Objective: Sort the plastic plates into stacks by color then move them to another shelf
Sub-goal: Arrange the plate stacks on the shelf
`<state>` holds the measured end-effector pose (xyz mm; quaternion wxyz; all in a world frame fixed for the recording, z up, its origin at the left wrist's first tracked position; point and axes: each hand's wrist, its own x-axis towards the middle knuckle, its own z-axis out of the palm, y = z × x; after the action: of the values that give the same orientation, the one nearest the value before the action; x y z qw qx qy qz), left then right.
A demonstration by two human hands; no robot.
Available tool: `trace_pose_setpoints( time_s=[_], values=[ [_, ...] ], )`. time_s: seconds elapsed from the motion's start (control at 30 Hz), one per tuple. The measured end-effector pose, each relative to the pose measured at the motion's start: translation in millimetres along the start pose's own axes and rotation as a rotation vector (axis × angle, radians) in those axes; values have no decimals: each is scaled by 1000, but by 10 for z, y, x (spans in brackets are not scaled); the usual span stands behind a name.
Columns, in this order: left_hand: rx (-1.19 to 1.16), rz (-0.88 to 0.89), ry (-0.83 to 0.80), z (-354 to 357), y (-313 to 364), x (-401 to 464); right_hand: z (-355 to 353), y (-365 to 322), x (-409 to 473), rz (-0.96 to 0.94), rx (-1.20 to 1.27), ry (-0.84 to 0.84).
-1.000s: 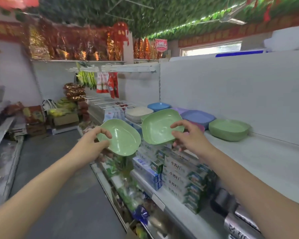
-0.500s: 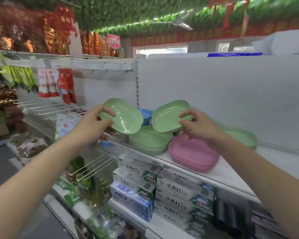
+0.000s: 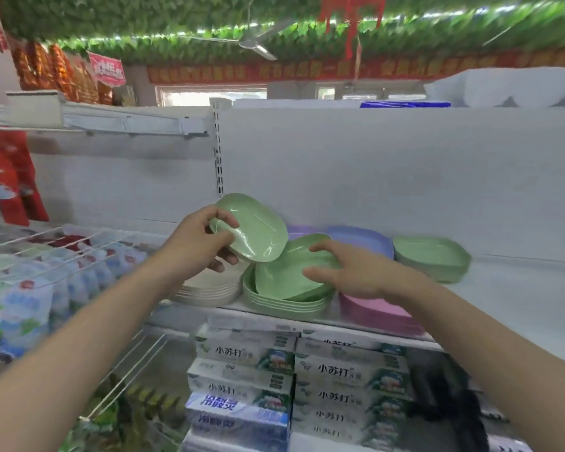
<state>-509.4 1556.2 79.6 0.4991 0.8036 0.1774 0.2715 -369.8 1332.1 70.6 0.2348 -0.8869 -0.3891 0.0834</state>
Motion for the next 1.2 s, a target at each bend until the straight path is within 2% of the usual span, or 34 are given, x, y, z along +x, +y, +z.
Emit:
trace_pose_setpoints(
  time_s=[0.1,0.2,0.57,0.7,0.87,1.03,1.2],
  values=[
    [4,33,-92,-65,-50,81,60,-119,-185,131,-76,25],
    [-7,73,-167,-171,-83,84,150,-229,-244,278,-164,132],
    [-105,117,-252,-697,-203,16,343,-461,-179,470,-350,124],
    [-147,106,-273,-744,-195,6,353,-410,-256,434,-258,258],
    [-168,104,-328,-460,-61,-5,326,-367,-468,380,-169,414],
    [-157,87,-429,224,292,18,298,-84,-774,254,-87,516],
    [-107,118,-473,1152,673,65,92,465,-994,152,-41,516]
  ],
)
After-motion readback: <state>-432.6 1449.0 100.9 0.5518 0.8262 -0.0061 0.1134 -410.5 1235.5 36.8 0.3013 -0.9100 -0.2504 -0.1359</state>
